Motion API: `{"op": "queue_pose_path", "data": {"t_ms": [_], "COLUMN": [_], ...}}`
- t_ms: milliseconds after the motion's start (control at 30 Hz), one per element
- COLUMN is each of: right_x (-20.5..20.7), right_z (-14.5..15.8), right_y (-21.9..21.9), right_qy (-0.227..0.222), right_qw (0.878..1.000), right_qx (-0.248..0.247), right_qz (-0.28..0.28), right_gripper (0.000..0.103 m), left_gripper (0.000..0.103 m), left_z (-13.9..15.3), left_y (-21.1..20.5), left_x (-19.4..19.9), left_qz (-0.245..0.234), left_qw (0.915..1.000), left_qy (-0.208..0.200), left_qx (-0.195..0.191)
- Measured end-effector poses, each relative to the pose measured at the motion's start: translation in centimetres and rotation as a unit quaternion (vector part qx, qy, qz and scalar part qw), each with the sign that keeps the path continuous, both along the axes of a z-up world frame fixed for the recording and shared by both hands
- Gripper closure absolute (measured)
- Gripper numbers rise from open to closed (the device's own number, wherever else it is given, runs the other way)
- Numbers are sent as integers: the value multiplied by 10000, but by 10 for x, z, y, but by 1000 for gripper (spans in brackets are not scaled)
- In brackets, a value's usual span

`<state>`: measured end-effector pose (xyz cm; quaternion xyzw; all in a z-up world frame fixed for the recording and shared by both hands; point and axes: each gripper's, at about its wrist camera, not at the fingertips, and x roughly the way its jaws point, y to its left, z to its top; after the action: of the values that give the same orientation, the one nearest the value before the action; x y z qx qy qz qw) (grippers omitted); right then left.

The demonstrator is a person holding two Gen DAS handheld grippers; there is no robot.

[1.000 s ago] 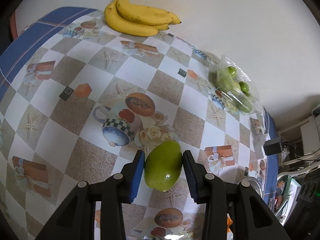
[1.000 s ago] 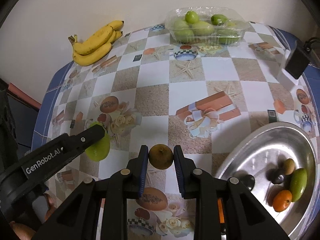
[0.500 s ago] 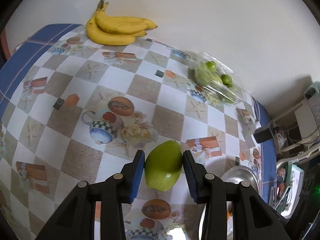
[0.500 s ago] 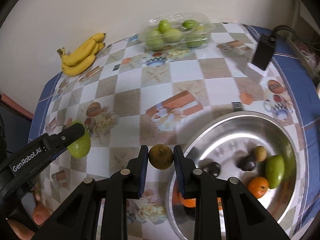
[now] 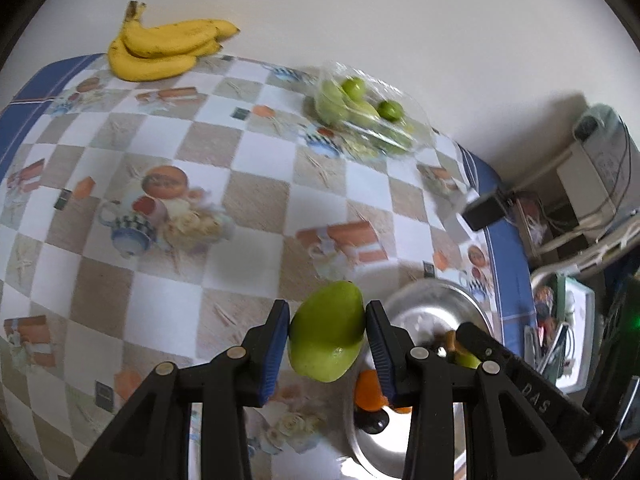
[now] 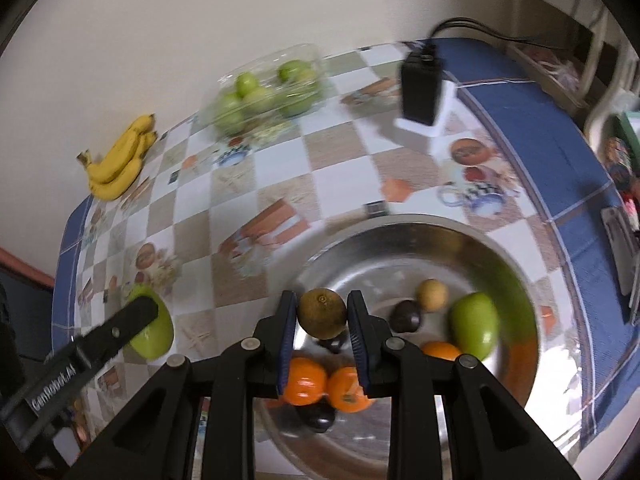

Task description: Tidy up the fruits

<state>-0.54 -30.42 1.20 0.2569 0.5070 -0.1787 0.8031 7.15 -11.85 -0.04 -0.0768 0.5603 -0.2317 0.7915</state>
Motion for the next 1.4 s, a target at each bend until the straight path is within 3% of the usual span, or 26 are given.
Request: {"op": "queue_pose_path", "data": {"t_ms": [267, 367, 500, 767, 1000, 1167, 1400], "right_x": [-21, -27, -36, -45, -46, -44, -37], "right_z": [-1, -2, -8, -18, -23, -26, -27], "right_y": [-15, -19, -22, -22, -20, -18, -9], "right_qy": [9, 30, 111, 211, 254, 325, 384], "right_qw": [9998, 9997, 9995, 9995, 9994, 9993, 9992], "right_qx": [-37, -40, -8, 74, 130, 120, 45], "right_qz": [-208, -240, -280, -236, -191, -145, 27], "right_gripper": [76, 76, 76, 76, 76, 76, 76], "left_gripper": [62, 71, 71, 71, 71, 71, 70], "left_z": [2, 2, 4, -3, -11, -28, -32], "left_y": [-22, -31, -44, -44, -5, 42, 90], "left_x": [-26, -36, -50, -55, -29, -6, 7], "left_qz": [-321, -461, -656, -608, 70, 718, 1367], "left_qw": [9994, 9988, 9975, 9977, 9999, 9959, 9894], "left_qy": [-90, -92, -195, -138, 145, 541, 444], "left_qx": [81, 95, 182, 268, -27, -56, 186]}}
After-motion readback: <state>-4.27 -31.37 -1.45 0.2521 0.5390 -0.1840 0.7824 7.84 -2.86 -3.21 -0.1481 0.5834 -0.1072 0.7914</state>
